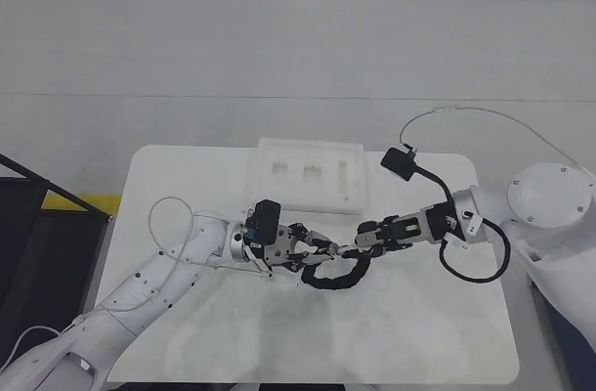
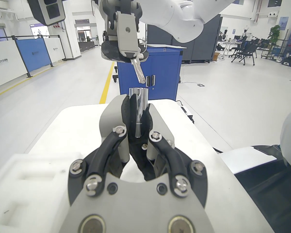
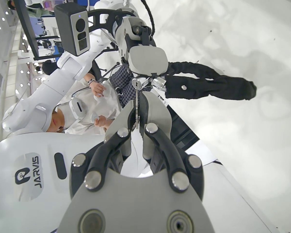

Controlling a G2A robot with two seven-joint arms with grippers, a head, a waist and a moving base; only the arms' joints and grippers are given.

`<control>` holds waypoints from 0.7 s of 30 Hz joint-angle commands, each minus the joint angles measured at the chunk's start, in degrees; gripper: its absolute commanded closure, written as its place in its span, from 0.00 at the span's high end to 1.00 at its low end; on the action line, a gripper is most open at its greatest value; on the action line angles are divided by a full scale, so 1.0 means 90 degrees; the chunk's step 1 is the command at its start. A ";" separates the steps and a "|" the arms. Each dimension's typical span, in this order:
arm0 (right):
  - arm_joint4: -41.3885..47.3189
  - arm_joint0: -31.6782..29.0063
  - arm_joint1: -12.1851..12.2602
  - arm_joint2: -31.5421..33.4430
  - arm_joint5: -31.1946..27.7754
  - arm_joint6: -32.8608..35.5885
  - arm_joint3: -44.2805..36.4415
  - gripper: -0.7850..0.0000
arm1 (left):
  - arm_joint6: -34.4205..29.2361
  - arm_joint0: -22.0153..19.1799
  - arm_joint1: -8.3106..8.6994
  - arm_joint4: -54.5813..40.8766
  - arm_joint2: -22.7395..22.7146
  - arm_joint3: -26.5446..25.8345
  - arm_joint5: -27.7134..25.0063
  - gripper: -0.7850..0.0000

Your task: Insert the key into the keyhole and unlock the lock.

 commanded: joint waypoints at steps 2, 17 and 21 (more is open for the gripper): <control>-0.0205 -0.0073 0.0045 0.0073 0.0215 -0.0016 -0.0271 0.00 | -0.0110 0.0020 -0.0011 0.0093 -0.0065 -0.0079 0.0174 0.00; -0.1035 -0.0170 0.0161 0.0115 0.0904 -0.0288 -0.0913 0.00 | -0.0158 0.0073 -0.0092 0.0568 -0.0165 -0.0082 0.0397 0.00; -0.1141 -0.0106 0.0161 0.0038 0.0961 -0.0294 -0.0936 0.00 | -0.0182 0.0066 -0.0107 0.0665 -0.0191 -0.0059 0.0379 0.00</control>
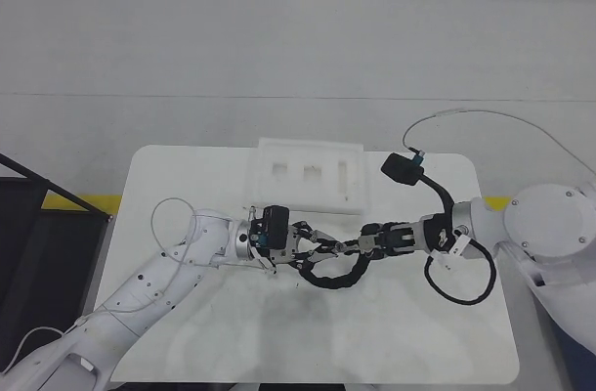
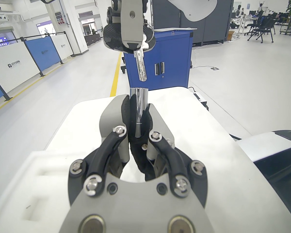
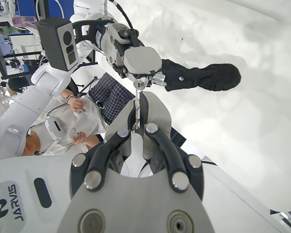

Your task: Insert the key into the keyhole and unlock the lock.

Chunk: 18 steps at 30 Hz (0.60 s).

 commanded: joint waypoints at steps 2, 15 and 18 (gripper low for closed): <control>-0.0083 0.0042 0.0000 -0.0051 0.0043 -0.0015 -0.0016 0.00 | -0.0002 0.0008 -0.0011 0.0027 -0.0021 0.0006 -0.0014 0.00; -0.0291 0.0188 -0.0017 -0.0306 0.0116 -0.0051 -0.0003 0.00 | -0.0131 0.0042 -0.0055 0.0054 -0.0105 0.0017 -0.0193 0.00; -0.0310 0.0218 -0.0019 -0.0346 0.0135 -0.0036 0.0006 0.00 | -0.0166 0.0051 -0.0061 0.0065 -0.0130 0.0009 -0.0224 0.00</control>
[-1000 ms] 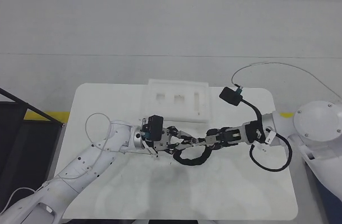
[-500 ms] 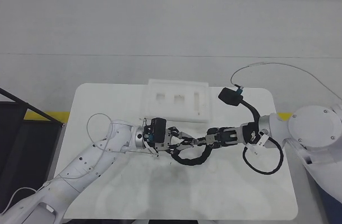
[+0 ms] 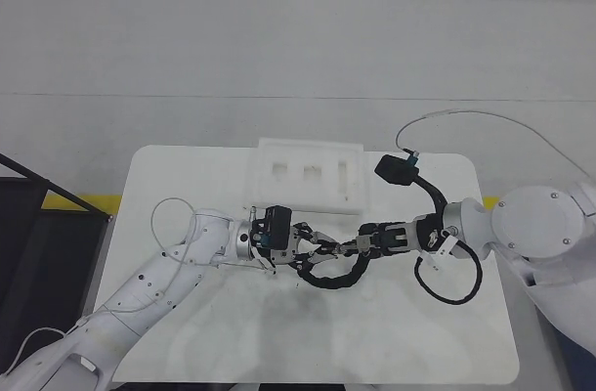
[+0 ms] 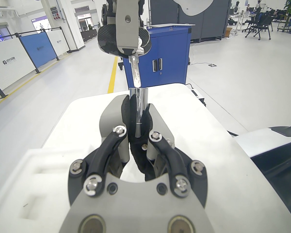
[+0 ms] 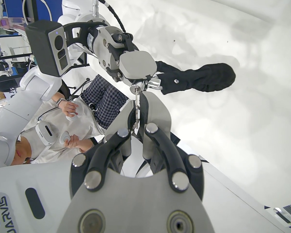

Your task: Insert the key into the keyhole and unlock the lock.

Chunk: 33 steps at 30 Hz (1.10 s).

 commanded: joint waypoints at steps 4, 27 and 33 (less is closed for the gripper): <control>-0.0018 0.0034 -0.0005 -0.0067 0.0034 0.0000 0.0014 0.00 | -0.0033 0.0027 -0.0011 0.0016 -0.0039 -0.0010 -0.0020 0.00; -0.0287 0.0586 0.0026 -0.0862 0.0237 -0.0200 0.0054 0.00 | -0.0397 0.0082 -0.0085 -0.0054 -0.0179 0.0012 -0.0141 0.00; -0.0257 0.0766 0.0008 -0.1083 0.0325 -0.0289 0.0075 0.00 | -0.0434 0.0108 -0.0101 -0.0085 -0.0220 0.0007 -0.0165 0.00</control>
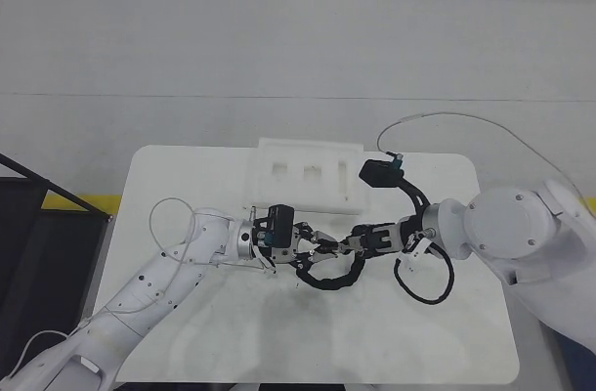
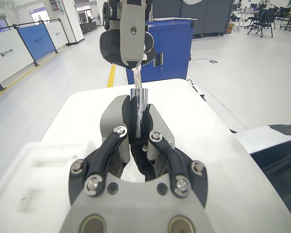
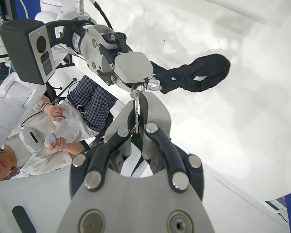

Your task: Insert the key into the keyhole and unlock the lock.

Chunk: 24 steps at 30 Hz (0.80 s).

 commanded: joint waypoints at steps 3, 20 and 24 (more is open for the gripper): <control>0.0025 0.0097 -0.0016 -0.0100 0.0066 -0.0065 0.0018 1.00 | -0.0009 0.0022 -0.0010 -0.0024 -0.0029 0.0004 -0.0006 0.00; 0.0337 -0.0239 0.0128 0.0683 -0.1967 -0.0203 0.0037 1.00 | 0.0093 0.0190 0.0065 -0.0581 -0.0261 0.0174 -0.0239 0.00; 0.0480 -0.0628 0.0228 0.1042 -0.3237 -0.0107 0.0167 1.00 | -0.0004 0.0165 0.0155 -0.0927 -0.0261 0.0202 -0.0239 0.00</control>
